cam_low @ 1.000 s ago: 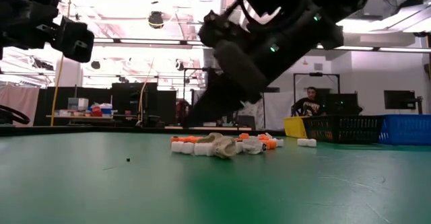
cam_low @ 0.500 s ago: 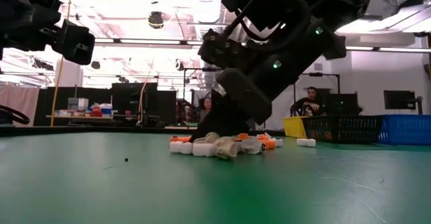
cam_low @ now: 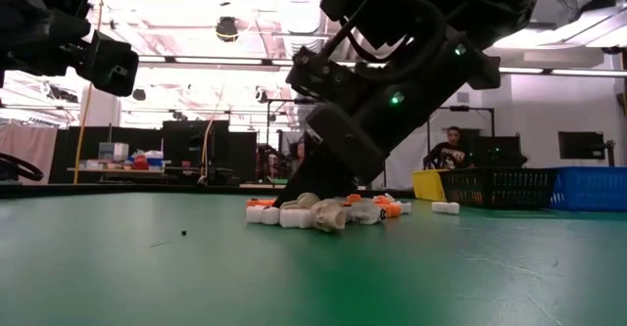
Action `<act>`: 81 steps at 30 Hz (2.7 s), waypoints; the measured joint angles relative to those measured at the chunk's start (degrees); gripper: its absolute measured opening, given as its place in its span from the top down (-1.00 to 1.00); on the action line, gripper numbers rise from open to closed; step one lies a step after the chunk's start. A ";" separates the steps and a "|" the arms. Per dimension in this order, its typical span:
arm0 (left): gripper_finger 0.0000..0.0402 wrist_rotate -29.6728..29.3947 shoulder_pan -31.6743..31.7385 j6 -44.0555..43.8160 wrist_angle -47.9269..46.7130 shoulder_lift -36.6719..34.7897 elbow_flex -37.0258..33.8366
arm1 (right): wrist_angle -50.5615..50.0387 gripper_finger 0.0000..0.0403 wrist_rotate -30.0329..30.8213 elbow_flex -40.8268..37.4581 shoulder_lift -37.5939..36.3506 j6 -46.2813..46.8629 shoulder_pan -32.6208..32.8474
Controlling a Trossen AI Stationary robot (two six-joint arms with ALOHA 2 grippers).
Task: Sort Halloween decoration
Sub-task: Put the purple spider toy into the yellow basket
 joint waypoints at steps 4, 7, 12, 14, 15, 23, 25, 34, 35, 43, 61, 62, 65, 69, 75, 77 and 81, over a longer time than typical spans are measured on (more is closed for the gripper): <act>0.10 -0.01 0.00 -0.01 0.02 0.00 0.00 | 0.51 0.68 0.11 -0.01 0.04 0.00 0.00; 0.10 0.00 0.00 -0.01 0.02 0.00 0.00 | 1.02 0.77 0.10 -0.01 0.09 0.04 0.01; 0.10 0.00 0.00 -0.03 0.01 0.00 0.00 | 0.32 0.92 -0.35 0.95 -1.05 -0.50 0.50; 0.10 0.00 0.00 -0.05 0.02 0.00 -0.02 | -0.69 0.96 -1.05 0.80 -2.27 -1.48 0.75; 0.10 0.01 0.00 -0.05 0.04 0.00 0.00 | -0.40 0.97 -0.99 0.80 -3.01 -1.70 0.80; 0.10 0.17 0.00 -0.07 -0.02 -0.02 -0.02 | -8.63 0.96 1.57 0.71 -12.26 -3.98 -0.21; 0.10 0.17 0.00 -0.23 0.06 0.09 -0.02 | -13.63 0.96 3.74 0.71 -14.99 -5.17 -1.20; 0.10 0.48 0.00 -1.87 0.03 0.00 -0.01 | -29.66 0.97 6.02 -4.64 -30.14 -7.17 -13.43; 0.10 0.57 -0.01 -2.09 0.03 0.00 -0.02 | -30.29 0.97 6.01 -6.37 -32.18 -6.52 -15.52; 0.10 -0.50 0.00 -1.64 0.02 0.00 -0.01 | -32.74 0.97 9.70 -16.18 -45.51 -1.26 -35.39; 0.10 -2.03 0.00 -3.78 -0.20 0.00 -0.02 | -32.43 0.19 -9.31 -16.43 -38.74 2.04 -59.10; 0.10 -2.00 -0.01 -3.79 -0.20 0.00 -0.01 | -32.41 0.12 -9.12 -16.43 -38.73 2.02 -59.10; 0.10 -1.99 -0.02 -3.79 -0.20 0.00 -0.02 | -31.34 -0.03 -8.81 -16.43 -39.03 2.22 -58.89; 0.10 -1.99 0.00 -3.61 -0.20 0.00 -0.02 | -33.24 -0.11 -7.84 -16.13 -39.93 3.43 -58.93; 0.10 -2.03 -0.02 -3.59 -0.20 0.00 -0.02 | -36.99 -0.08 -10.97 -14.11 -39.85 0.19 -57.08; 0.10 -2.03 -0.01 -3.62 -0.20 0.00 -0.01 | -38.56 -0.06 -13.75 -13.66 -39.36 -2.35 -56.41; 0.10 -2.67 -0.02 -4.83 0.52 0.00 0.00 | -38.68 -0.02 -9.74 -12.54 -39.63 -0.18 -55.56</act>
